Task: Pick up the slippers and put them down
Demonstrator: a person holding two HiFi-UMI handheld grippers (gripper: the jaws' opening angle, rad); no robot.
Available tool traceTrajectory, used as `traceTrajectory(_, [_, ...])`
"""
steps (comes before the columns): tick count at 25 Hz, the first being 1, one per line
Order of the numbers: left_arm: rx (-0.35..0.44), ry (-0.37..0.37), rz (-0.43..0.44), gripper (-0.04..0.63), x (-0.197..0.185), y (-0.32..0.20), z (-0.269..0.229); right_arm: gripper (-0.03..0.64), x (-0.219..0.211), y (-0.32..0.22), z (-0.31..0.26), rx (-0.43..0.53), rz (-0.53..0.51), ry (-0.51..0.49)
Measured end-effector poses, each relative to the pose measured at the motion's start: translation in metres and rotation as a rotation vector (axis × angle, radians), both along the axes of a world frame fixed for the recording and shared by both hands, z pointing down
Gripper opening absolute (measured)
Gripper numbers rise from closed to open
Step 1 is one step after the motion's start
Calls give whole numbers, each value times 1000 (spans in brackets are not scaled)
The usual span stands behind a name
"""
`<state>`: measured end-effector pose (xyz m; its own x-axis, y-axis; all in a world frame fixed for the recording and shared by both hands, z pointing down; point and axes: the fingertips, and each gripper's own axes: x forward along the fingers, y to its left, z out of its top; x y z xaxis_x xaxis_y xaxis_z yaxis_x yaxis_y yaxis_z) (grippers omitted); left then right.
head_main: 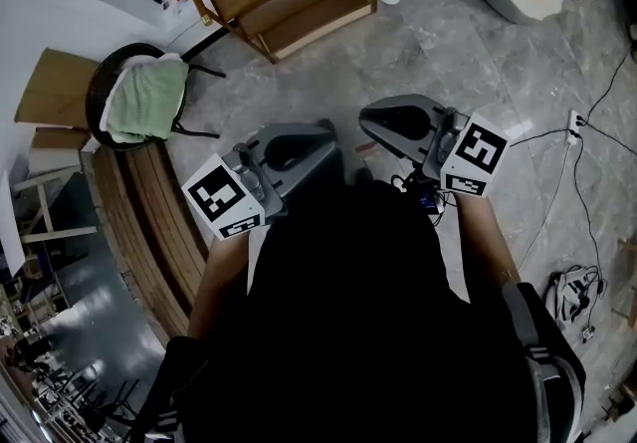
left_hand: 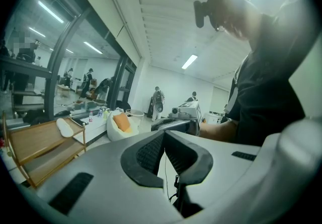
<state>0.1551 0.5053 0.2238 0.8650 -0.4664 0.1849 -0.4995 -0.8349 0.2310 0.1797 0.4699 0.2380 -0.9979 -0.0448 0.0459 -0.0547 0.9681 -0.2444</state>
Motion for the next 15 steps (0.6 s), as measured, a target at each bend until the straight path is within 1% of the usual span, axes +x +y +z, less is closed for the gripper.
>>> traceTrajectory(3, [7, 14, 7, 11, 0, -9, 2, 31, -1, -8, 1, -2, 2, 4])
traceTrajectory(7, [6, 38, -1, 11, -12, -29, 2, 31, -8, -29, 2, -3, 10, 22])
traceTrajectory(11, [9, 60, -4, 11, -29, -55, 2, 31, -24, -54, 2, 1, 10, 45])
traceTrajectory(15, [7, 81, -13, 11, -56, -90, 6, 31, -43, -86, 3, -2, 27, 60])
